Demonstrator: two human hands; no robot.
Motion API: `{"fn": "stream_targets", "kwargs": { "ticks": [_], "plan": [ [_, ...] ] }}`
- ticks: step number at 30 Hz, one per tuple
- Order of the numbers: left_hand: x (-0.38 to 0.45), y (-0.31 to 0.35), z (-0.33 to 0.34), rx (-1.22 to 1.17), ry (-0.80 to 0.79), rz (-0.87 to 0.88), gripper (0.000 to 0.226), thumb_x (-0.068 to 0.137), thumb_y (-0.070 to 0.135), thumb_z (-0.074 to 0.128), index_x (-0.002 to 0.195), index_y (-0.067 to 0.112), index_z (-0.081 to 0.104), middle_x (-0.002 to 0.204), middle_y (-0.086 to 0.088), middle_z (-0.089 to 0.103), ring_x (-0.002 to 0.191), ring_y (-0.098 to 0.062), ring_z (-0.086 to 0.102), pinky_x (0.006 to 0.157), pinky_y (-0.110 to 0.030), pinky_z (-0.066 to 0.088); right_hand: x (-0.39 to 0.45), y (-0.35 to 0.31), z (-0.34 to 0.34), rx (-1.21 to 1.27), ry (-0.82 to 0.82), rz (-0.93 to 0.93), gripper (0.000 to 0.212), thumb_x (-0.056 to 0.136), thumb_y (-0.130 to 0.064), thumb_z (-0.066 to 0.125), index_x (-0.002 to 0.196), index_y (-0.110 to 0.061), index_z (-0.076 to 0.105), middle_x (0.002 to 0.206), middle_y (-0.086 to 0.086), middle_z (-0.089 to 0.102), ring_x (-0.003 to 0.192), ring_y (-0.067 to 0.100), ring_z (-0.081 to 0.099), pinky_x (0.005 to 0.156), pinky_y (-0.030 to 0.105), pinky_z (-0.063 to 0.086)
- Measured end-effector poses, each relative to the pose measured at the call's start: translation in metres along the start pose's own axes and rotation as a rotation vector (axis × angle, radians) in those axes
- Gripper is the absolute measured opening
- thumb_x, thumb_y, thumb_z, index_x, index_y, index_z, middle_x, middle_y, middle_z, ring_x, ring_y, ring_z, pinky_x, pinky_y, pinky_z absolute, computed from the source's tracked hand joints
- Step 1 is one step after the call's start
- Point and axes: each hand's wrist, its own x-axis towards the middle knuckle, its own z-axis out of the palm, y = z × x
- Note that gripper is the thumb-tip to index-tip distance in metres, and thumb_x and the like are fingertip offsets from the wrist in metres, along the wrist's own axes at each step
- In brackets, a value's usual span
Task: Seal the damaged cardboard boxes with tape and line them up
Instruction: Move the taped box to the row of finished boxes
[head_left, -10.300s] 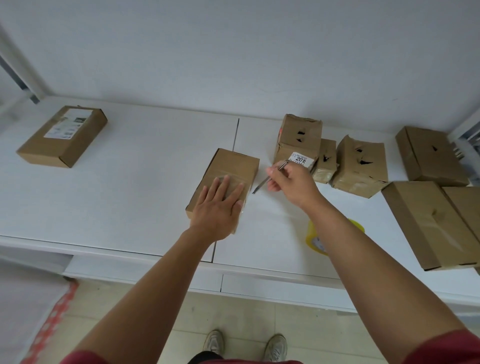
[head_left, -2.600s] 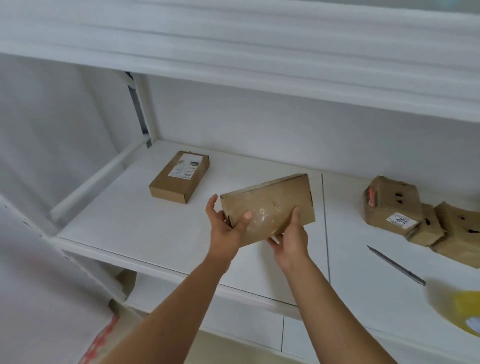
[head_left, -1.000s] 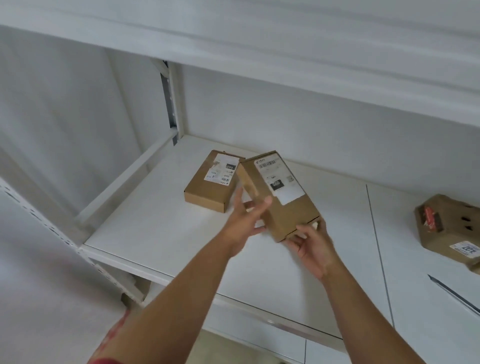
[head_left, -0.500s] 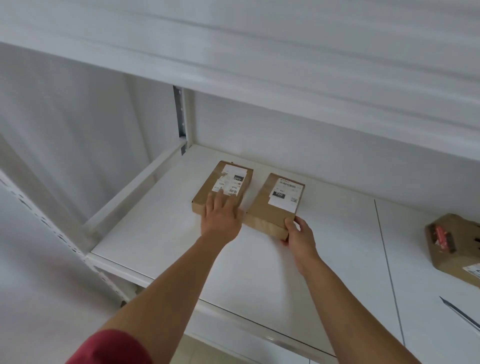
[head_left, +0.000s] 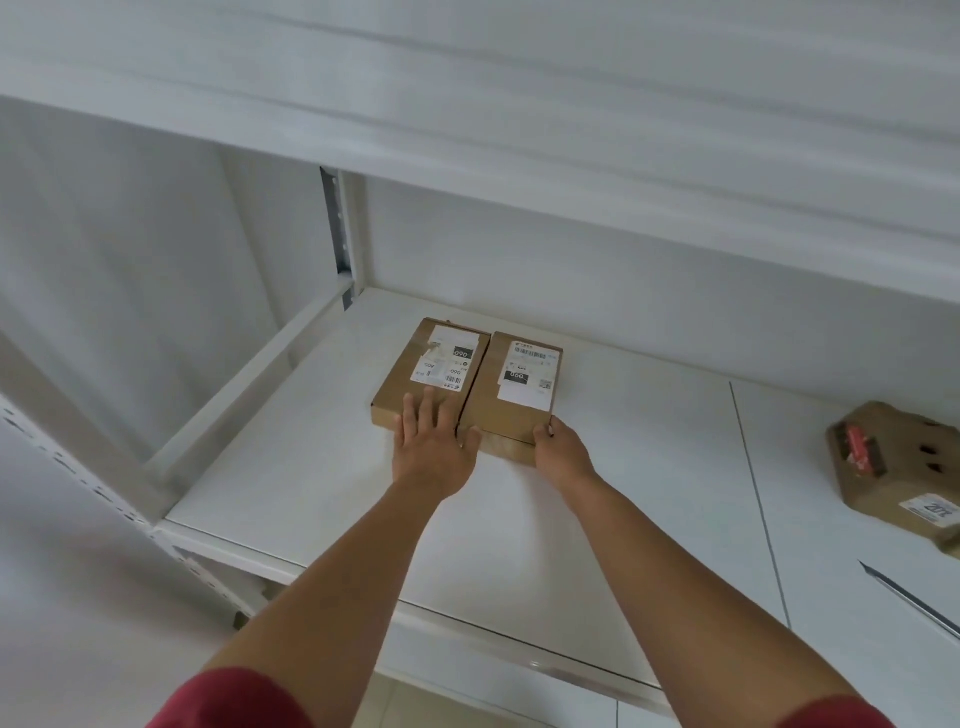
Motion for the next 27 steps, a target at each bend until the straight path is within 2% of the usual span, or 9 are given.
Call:
{"fn": "stream_targets", "kwargs": {
  "ticks": [3,5,7,10,12,15,18,24,27],
  "plan": [
    [0.0,0.014,-0.003,-0.008,0.033,-0.06,0.061,0.097,0.047,0.03,0.151,0.02,0.022,0.166,-0.005,0.001,0.151,-0.029,-0.016,0.12,-0.048,-0.009,-0.005,-0.001,-0.006,0.062,-0.046,0.041,0.039,0.104,-0.028,0.035,0.138,-0.01,0.044,0.137,0.01,0.053,0.122,0.029,0.052,0.103,0.037,0.042],
    [-0.003,0.028,-0.004,-0.028,0.112,-0.072,0.06,0.096,0.041,0.034,0.149,0.015,0.025,0.165,-0.011,0.005,0.151,-0.032,-0.015,0.119,-0.05,-0.011,-0.009,0.002,-0.014,0.151,-0.063,0.094,0.055,0.104,-0.036,0.039,0.153,-0.015,0.027,0.152,0.009,0.041,0.135,0.028,0.043,0.111,0.038,0.036],
    [-0.008,0.046,-0.002,-0.049,0.184,-0.019,0.061,0.096,0.033,0.036,0.151,0.01,0.023,0.164,-0.017,0.003,0.151,-0.033,-0.014,0.119,-0.05,-0.013,-0.014,0.009,-0.026,0.197,-0.046,0.11,0.068,0.102,-0.039,0.043,0.158,-0.017,0.012,0.154,0.009,0.038,0.138,0.028,0.04,0.111,0.037,0.035],
    [-0.02,0.083,0.01,-0.095,0.222,0.122,0.066,0.095,0.023,0.042,0.154,0.011,0.016,0.165,-0.016,0.0,0.151,-0.032,-0.013,0.12,-0.046,-0.012,-0.023,0.029,-0.052,0.264,0.025,0.101,0.07,0.1,-0.034,0.047,0.157,-0.021,0.01,0.125,0.006,0.054,0.119,0.028,0.055,0.101,0.039,0.044],
    [-0.032,0.112,0.024,-0.132,0.207,0.201,0.07,0.093,0.021,0.046,0.155,0.014,0.016,0.164,-0.014,0.002,0.152,-0.031,-0.011,0.121,-0.044,-0.01,-0.031,0.049,-0.074,0.325,0.097,0.107,0.07,0.1,-0.031,0.048,0.157,-0.022,0.008,0.108,0.004,0.051,0.109,0.028,0.058,0.097,0.041,0.047],
    [-0.053,0.16,0.05,-0.156,0.151,0.3,0.067,0.092,0.021,0.049,0.153,0.014,0.023,0.162,-0.014,0.013,0.151,-0.03,0.004,0.121,-0.042,0.003,-0.045,0.089,-0.114,0.329,0.187,0.09,0.065,0.101,-0.028,0.047,0.156,-0.022,0.012,0.088,0.002,0.058,0.093,0.022,0.062,0.087,0.036,0.049],
    [-0.075,0.207,0.08,-0.14,0.06,0.353,0.064,0.093,0.025,0.05,0.152,0.016,0.027,0.159,-0.009,0.024,0.144,-0.027,0.021,0.115,-0.041,0.021,-0.06,0.133,-0.162,0.307,0.267,0.06,0.058,0.101,-0.031,0.047,0.153,-0.026,0.021,0.092,-0.007,0.057,0.098,0.021,0.062,0.088,0.036,0.05],
    [-0.131,0.311,0.138,-0.153,-0.015,0.426,0.056,0.093,0.026,0.052,0.147,0.018,0.038,0.149,-0.005,0.037,0.135,-0.025,0.031,0.107,-0.038,0.029,-0.099,0.219,-0.26,0.177,0.347,-0.026,0.045,0.1,-0.026,0.049,0.144,-0.022,0.04,0.098,-0.009,0.056,0.089,0.011,0.057,0.075,0.024,0.041],
    [-0.161,0.365,0.167,-0.188,-0.065,0.408,0.051,0.094,0.027,0.053,0.143,0.02,0.043,0.147,-0.004,0.039,0.135,-0.025,0.032,0.108,-0.038,0.029,-0.125,0.255,-0.309,0.016,0.336,-0.131,0.041,0.098,-0.024,0.051,0.138,-0.017,0.048,0.097,-0.006,0.06,0.096,0.013,0.057,0.083,0.028,0.044]
  ]
}}
